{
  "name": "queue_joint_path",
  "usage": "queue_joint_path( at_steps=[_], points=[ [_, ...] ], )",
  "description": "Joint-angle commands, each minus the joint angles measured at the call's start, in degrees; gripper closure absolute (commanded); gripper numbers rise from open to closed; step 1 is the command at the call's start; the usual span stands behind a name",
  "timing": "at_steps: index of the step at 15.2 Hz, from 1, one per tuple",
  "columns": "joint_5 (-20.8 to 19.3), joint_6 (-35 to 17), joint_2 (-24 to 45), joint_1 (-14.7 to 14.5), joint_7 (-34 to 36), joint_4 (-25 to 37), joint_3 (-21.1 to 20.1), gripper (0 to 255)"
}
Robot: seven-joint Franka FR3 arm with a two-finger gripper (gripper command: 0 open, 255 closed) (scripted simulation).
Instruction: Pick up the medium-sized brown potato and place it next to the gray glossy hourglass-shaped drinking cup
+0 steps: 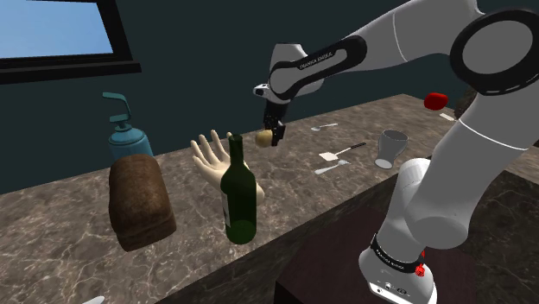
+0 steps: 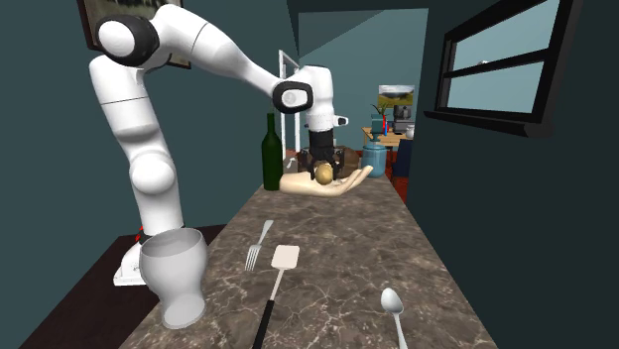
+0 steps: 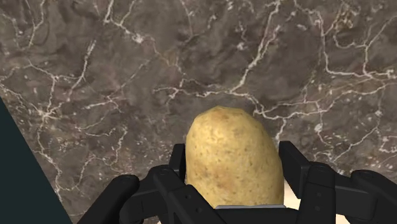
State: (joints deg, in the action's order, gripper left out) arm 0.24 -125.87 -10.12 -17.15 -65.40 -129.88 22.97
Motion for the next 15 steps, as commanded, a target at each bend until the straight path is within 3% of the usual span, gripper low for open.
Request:
queue_joint_path(
  at_steps=[1, 15],
  points=[
    [-0.38, 1.55, -0.82, 0.05, 0.35, 0.77, -0.16, 255],
    [-1.42, 12.43, -3.61, 0.04, 1.74, 9.05, -1.05, 255]
  ],
)
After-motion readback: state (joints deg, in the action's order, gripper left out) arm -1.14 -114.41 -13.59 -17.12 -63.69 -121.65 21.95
